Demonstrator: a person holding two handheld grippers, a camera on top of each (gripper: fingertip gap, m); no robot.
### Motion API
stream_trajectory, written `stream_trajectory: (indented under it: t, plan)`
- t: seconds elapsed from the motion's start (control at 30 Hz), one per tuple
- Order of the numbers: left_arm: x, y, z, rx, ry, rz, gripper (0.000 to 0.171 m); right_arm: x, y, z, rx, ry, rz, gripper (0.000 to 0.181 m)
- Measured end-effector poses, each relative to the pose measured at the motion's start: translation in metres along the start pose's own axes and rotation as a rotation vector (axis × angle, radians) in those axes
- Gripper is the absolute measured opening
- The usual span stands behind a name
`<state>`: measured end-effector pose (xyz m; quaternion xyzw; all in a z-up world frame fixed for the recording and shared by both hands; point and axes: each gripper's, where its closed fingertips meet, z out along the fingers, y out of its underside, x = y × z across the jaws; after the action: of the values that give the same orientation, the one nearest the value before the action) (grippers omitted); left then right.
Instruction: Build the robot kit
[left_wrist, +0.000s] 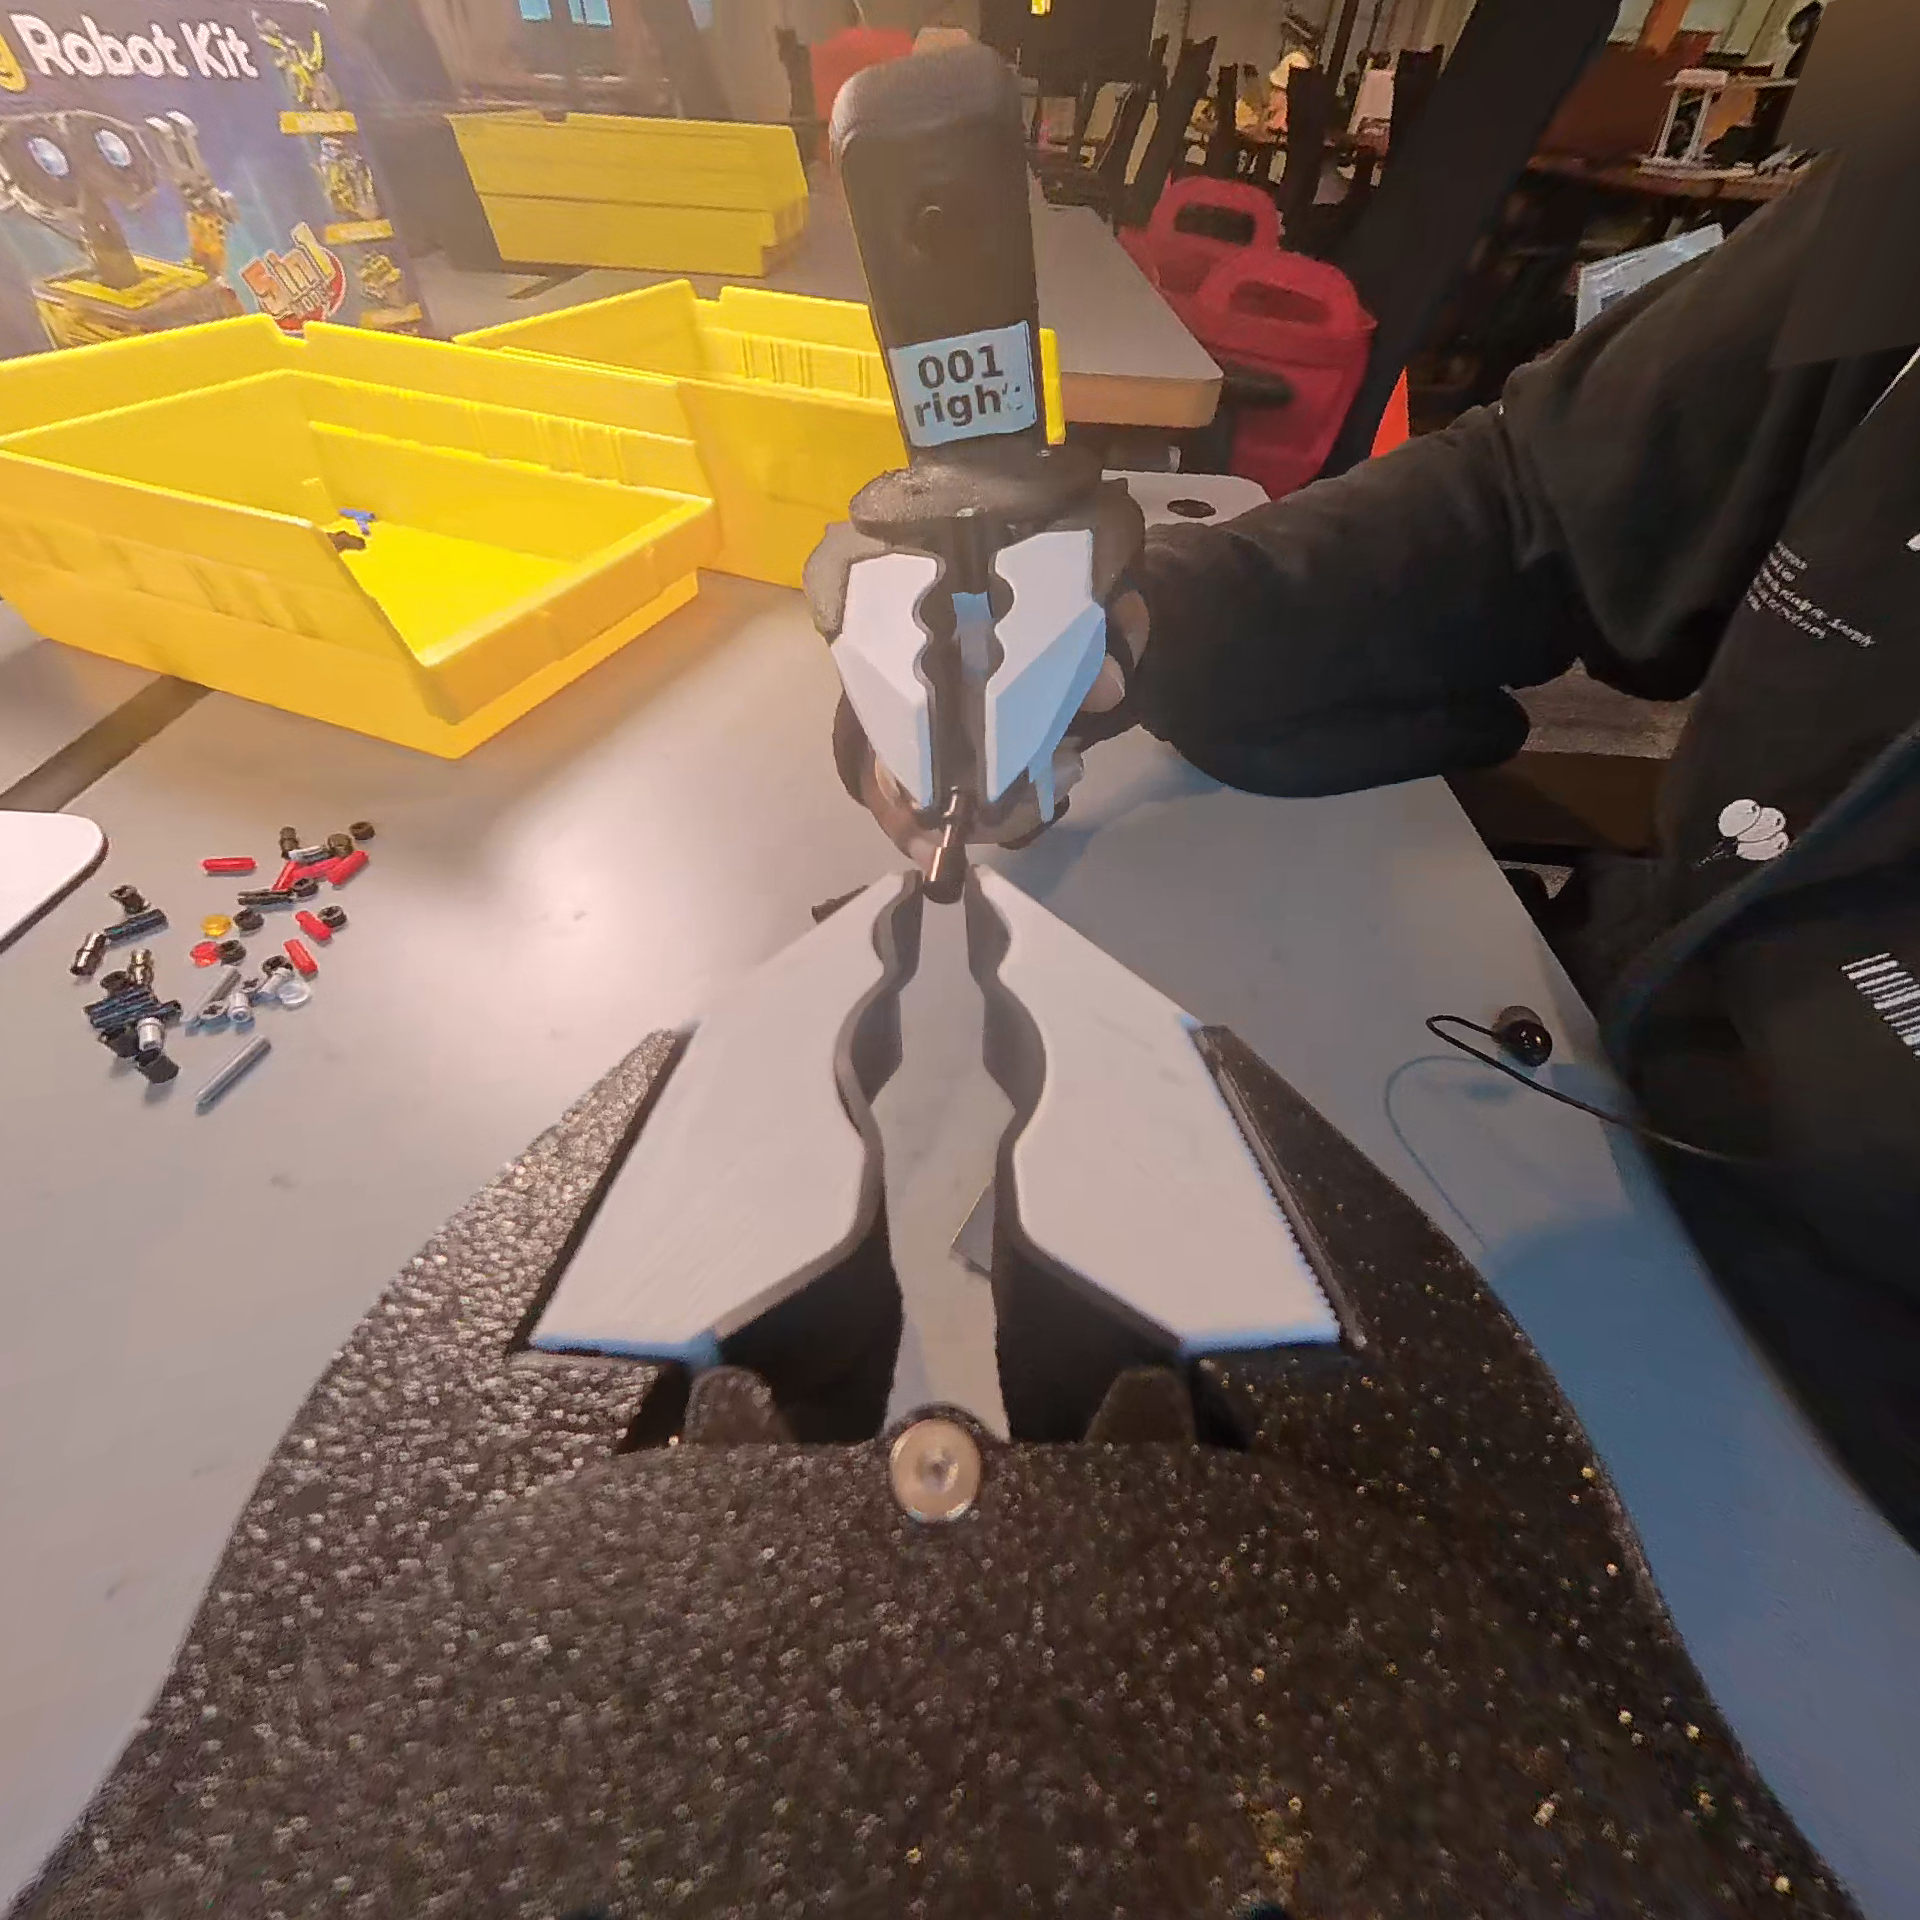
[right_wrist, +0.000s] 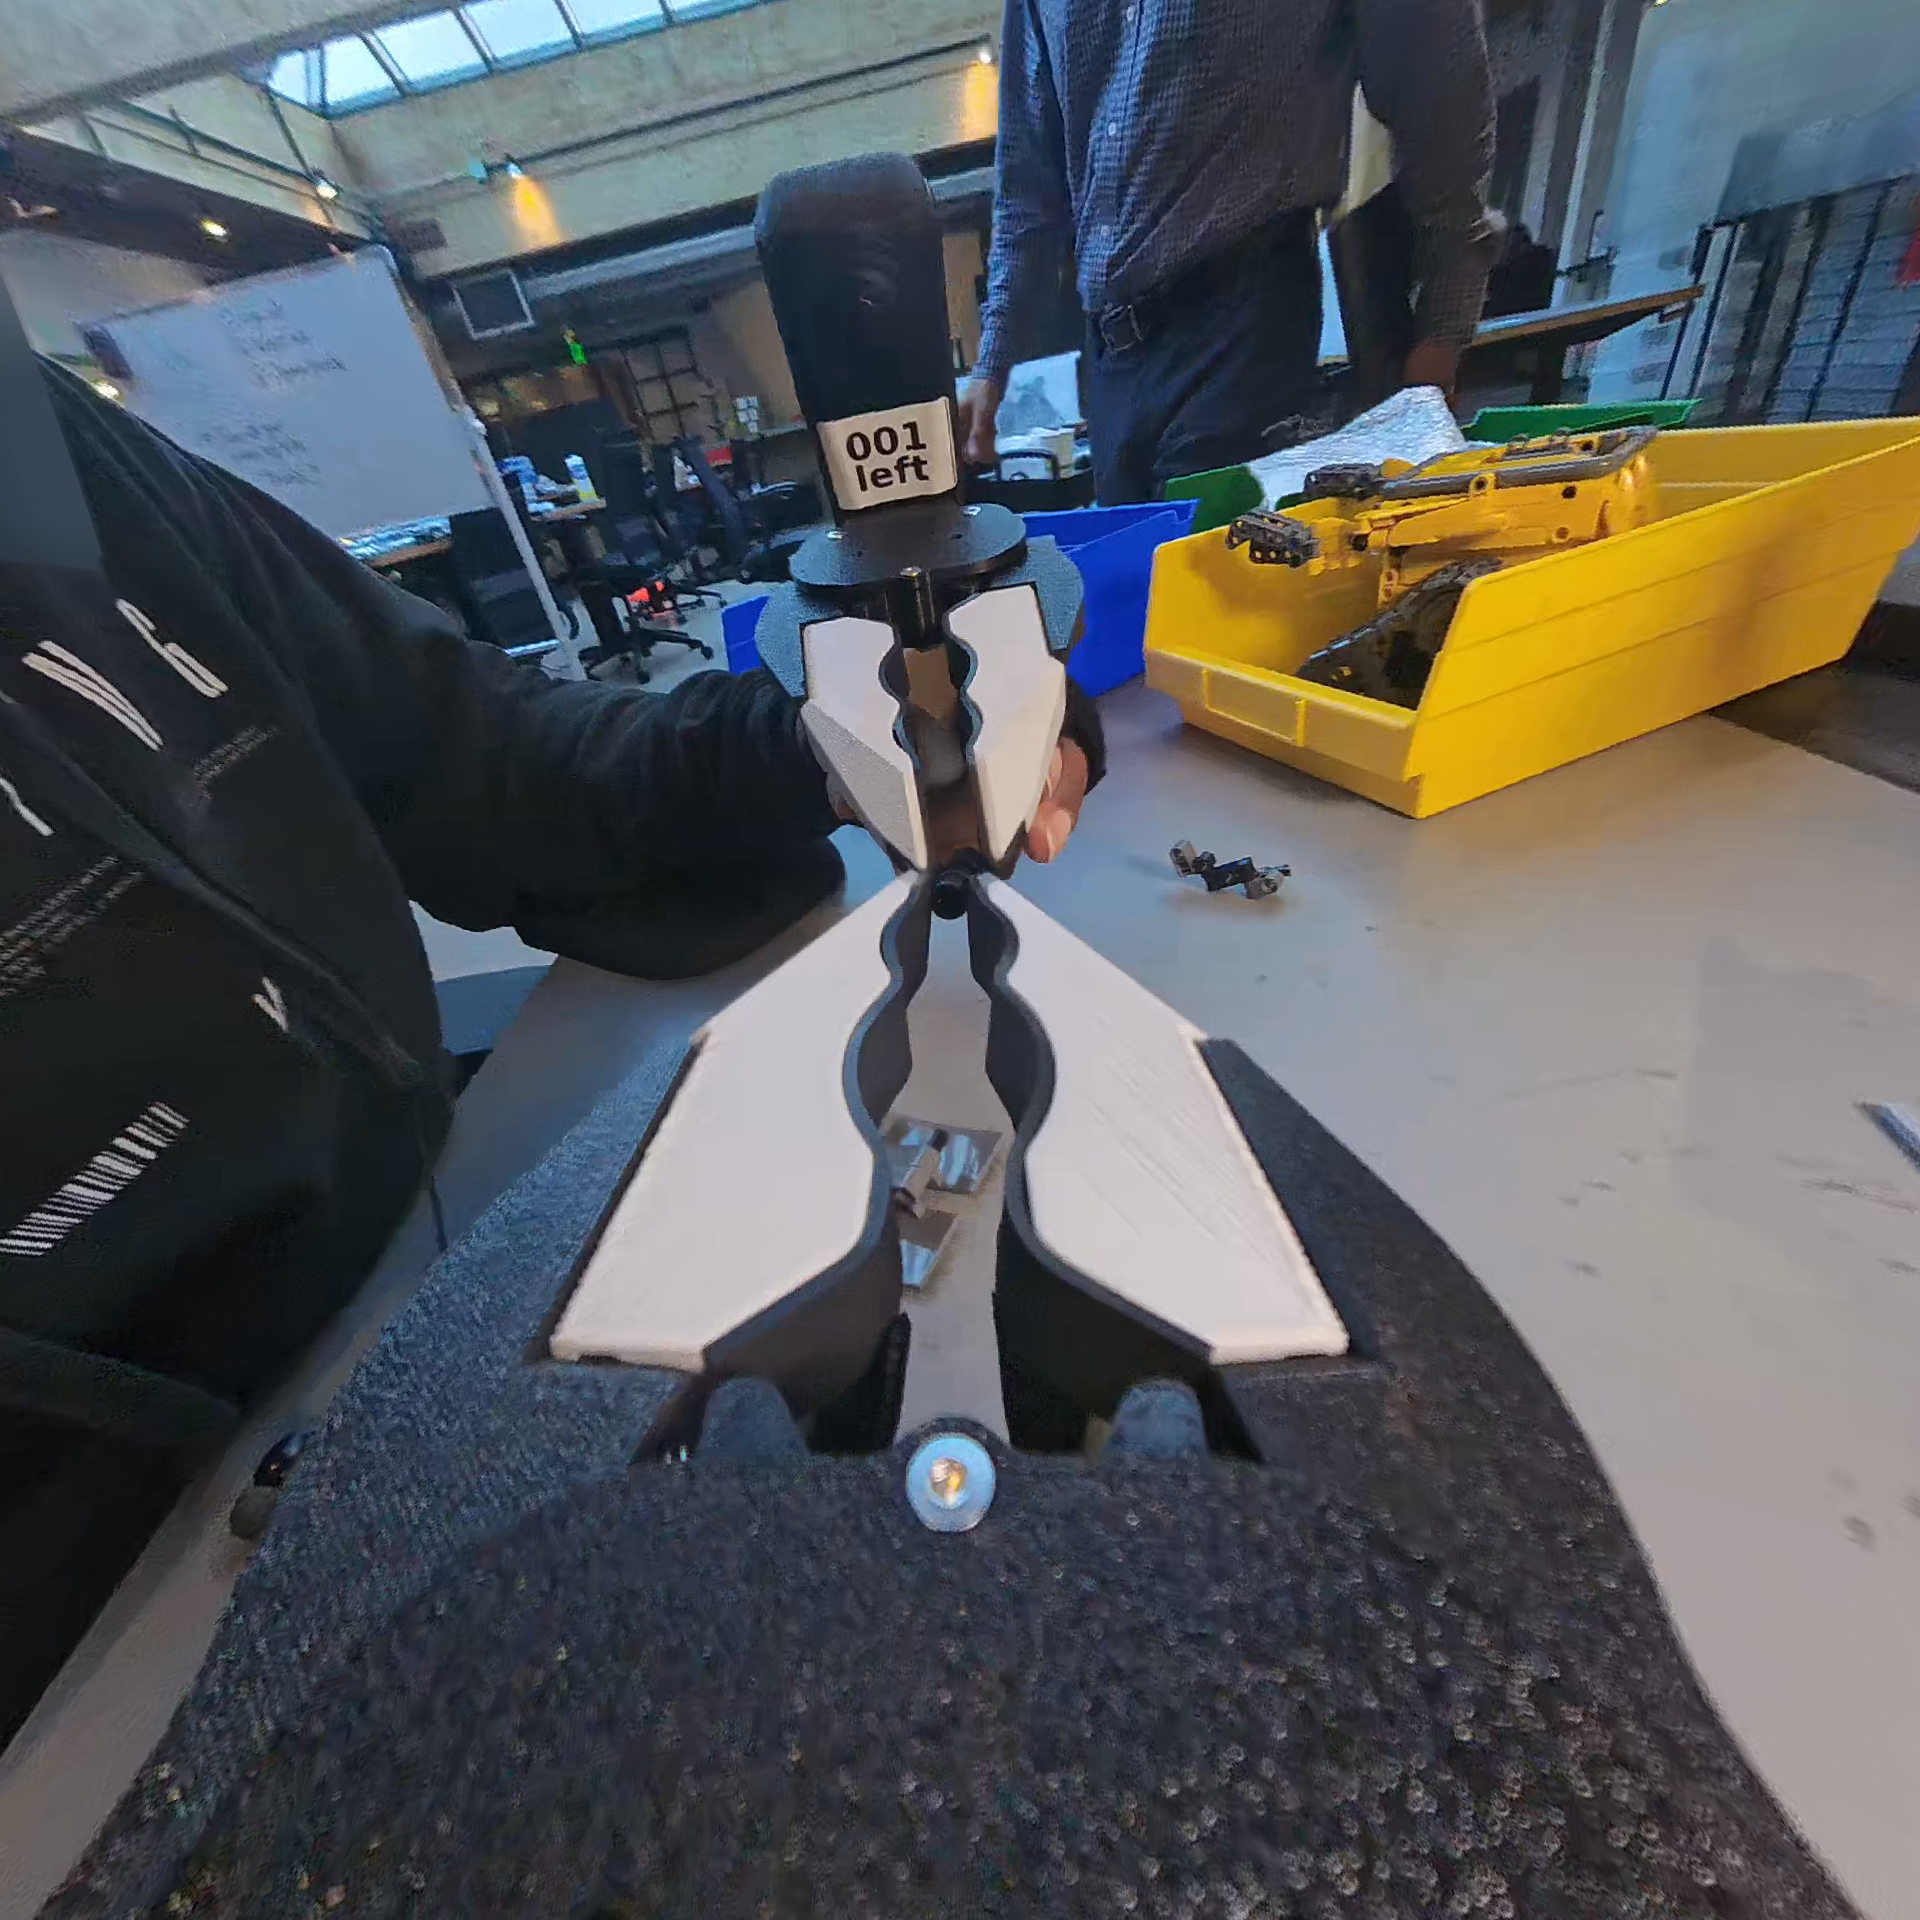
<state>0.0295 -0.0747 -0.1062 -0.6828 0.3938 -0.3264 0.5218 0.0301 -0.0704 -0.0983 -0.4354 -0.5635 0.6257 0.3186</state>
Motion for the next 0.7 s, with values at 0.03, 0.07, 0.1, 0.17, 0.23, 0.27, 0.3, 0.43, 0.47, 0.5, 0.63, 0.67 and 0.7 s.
stream_trajectory:
  t: [0.03,0.07,0.1,0.17,0.23,0.27,0.3,0.43,0.47,0.5,0.63,0.67,0.7]
  plan:
    - [0.001,0.0,0.0,-0.003,0.002,0.001,0.007,-0.001,0.0,0.001,0.003,-0.008,0.004,0.006]
    - [0.001,0.0,0.0,-0.004,0.002,0.002,0.007,-0.002,0.0,0.001,0.005,-0.01,0.009,0.006]
    - [0.001,0.0,0.0,-0.002,0.003,0.003,0.007,-0.002,0.0,0.001,0.006,-0.012,0.014,0.006]
    - [0.002,-0.001,0.001,-0.003,0.004,0.008,0.006,-0.002,-0.001,0.0,0.015,-0.023,0.031,0.006]
    - [0.002,-0.001,0.001,-0.003,0.001,0.014,0.006,-0.001,0.0,0.0,0.004,-0.012,0.023,0.006]
    - [0.002,0.0,0.001,-0.004,0.008,0.01,0.006,-0.002,0.0,0.0,0.0,-0.012,0.02,0.006]
    - [0.003,0.001,0.002,-0.008,0.011,0.008,0.006,-0.002,-0.001,0.0,0.005,-0.013,0.025,0.006]
    - [0.002,0.0,0.003,-0.007,-0.005,0.026,0.006,-0.001,-0.002,-0.001,-0.001,-0.016,0.04,0.006]
    - [0.001,0.001,0.003,-0.013,-0.012,0.036,0.006,0.0,-0.002,-0.001,-0.006,-0.014,0.041,0.006]
    - [0.001,0.001,0.004,-0.02,-0.019,0.047,0.006,0.0,-0.001,-0.001,-0.011,-0.008,0.037,0.006]
    - [-0.001,-0.002,0.004,-0.006,-0.046,0.061,0.005,0.002,0.0,-0.002,-0.018,0.002,0.045,0.006]
    - [-0.002,-0.005,0.003,0.01,-0.051,0.06,0.005,0.002,0.0,-0.003,-0.023,0.003,0.043,0.006]
    - [-0.001,-0.008,0.003,0.024,-0.052,0.063,0.005,0.002,0.003,-0.002,-0.042,0.004,0.037,0.005]
